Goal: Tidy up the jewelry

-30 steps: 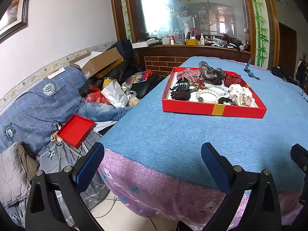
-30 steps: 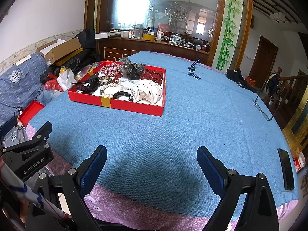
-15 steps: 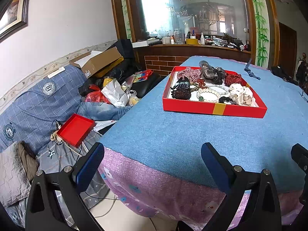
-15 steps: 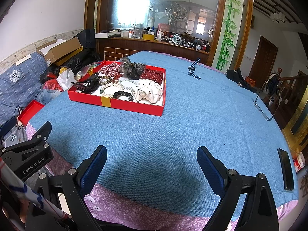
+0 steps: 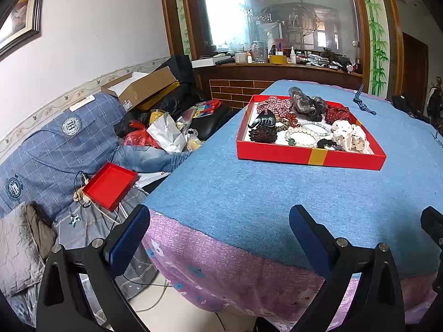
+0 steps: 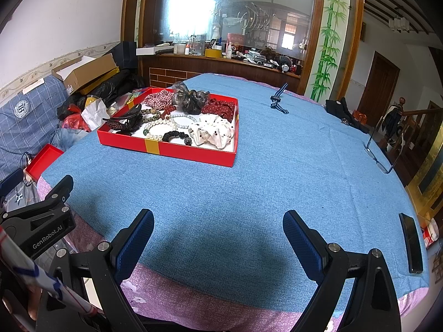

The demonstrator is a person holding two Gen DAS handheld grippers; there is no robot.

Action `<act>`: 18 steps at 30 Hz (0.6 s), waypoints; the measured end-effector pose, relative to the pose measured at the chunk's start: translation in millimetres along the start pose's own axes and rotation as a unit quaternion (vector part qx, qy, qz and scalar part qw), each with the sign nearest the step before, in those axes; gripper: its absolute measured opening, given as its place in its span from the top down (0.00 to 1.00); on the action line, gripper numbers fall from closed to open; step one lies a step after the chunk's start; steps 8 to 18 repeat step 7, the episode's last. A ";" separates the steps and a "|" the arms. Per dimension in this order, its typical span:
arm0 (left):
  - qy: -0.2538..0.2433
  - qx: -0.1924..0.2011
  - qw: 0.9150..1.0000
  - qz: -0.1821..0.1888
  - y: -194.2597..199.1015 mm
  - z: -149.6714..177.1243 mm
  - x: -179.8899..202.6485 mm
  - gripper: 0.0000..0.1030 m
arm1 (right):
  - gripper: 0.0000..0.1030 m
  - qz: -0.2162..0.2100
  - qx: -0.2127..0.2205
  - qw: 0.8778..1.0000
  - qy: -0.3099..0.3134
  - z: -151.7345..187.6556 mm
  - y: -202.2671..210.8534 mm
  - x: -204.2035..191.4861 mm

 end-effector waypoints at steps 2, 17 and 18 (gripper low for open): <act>0.001 -0.001 1.000 -0.006 -0.5 -0.2 -1.8 0.03 | 0.06 0.000 0.000 1.000 -0.002 0.1 0.3 0.5; -0.013 0.007 0.999 -0.031 -1.8 -4.3 -2.2 0.03 | 0.06 0.005 -0.005 1.000 -0.015 0.6 -3.7 10.9; -0.013 0.007 0.999 -0.031 -1.8 -4.3 -2.2 0.03 | 0.06 0.005 -0.005 1.000 -0.015 0.6 -3.7 10.9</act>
Point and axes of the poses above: each gripper's, at about its wrist camera, not at the fingertips, and y roughly against the way its jaws point, x to its right, z to its underside, the point moved 1 cm from there along -y, roughly the way its jaws point, and after that the axes turned 11 degrees about x, right-handed, at the moved point
